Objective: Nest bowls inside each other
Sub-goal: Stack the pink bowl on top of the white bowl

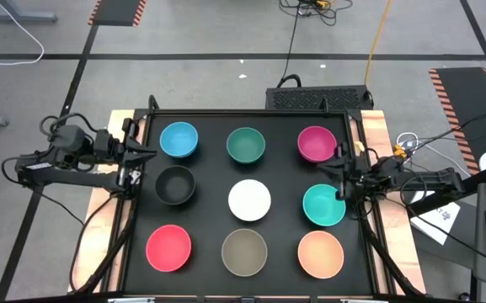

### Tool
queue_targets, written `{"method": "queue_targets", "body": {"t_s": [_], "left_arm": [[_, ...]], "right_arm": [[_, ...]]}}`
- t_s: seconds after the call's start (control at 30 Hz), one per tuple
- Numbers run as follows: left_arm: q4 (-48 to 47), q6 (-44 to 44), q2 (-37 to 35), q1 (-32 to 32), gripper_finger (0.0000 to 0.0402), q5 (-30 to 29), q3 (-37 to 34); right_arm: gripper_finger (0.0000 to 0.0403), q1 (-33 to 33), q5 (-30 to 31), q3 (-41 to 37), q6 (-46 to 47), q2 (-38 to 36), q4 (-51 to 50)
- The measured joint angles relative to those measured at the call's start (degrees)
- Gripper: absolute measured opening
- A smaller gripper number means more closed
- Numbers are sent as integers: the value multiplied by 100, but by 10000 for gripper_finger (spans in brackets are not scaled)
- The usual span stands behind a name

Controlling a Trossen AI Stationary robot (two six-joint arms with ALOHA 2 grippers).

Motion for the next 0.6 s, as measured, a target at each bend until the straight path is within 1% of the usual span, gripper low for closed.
{"method": "queue_targets", "body": {"t_s": [0.23, 0.6], "left_arm": [[-182, 113, 0, 0, 35, -2, -1], [-392, 19, 0, 0, 35, -4, -1]], "right_arm": [[0, 0, 0, 0, 0, 0, 42], [0, 0, 0, 0, 0, 0, 23]]}}
